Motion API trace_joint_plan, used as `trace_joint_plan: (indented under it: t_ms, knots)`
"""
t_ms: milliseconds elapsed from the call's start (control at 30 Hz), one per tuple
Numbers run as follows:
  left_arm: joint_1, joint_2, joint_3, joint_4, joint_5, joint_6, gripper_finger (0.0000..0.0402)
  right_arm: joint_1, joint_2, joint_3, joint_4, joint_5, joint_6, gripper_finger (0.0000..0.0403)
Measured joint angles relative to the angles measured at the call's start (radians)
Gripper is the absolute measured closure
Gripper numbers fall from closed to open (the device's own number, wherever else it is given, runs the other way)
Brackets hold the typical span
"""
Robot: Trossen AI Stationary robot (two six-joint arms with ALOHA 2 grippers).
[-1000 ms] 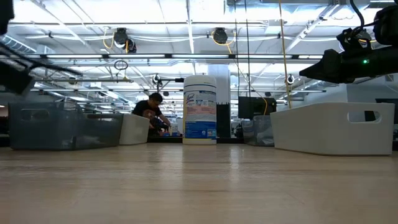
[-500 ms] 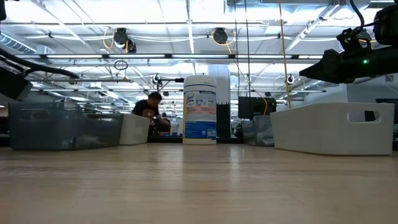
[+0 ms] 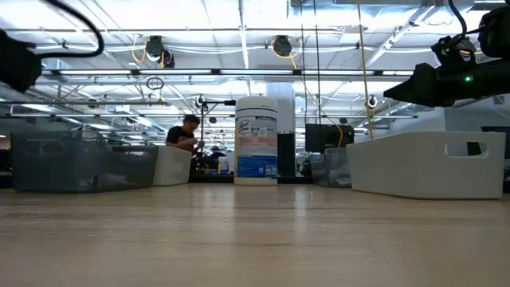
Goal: Pick & Place First Aid Supplies
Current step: Put the orange ointment pack into the left black bin
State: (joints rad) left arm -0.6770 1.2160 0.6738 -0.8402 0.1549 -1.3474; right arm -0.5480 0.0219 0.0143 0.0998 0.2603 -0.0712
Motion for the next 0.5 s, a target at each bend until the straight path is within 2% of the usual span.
trace_joint_plan:
  t_ms: [133,500]
  knots:
    - [0.002,-0.044,0.04,-0.068,-0.026,-0.018,0.04,0.0,0.0,0.0,0.0,0.0,0.0,0.0165]
    - [0.001,-0.135,0.206,-0.388,-0.033,-0.055,0.0401,0.0,0.0,0.0,0.0,0.0,0.0,0.0165]
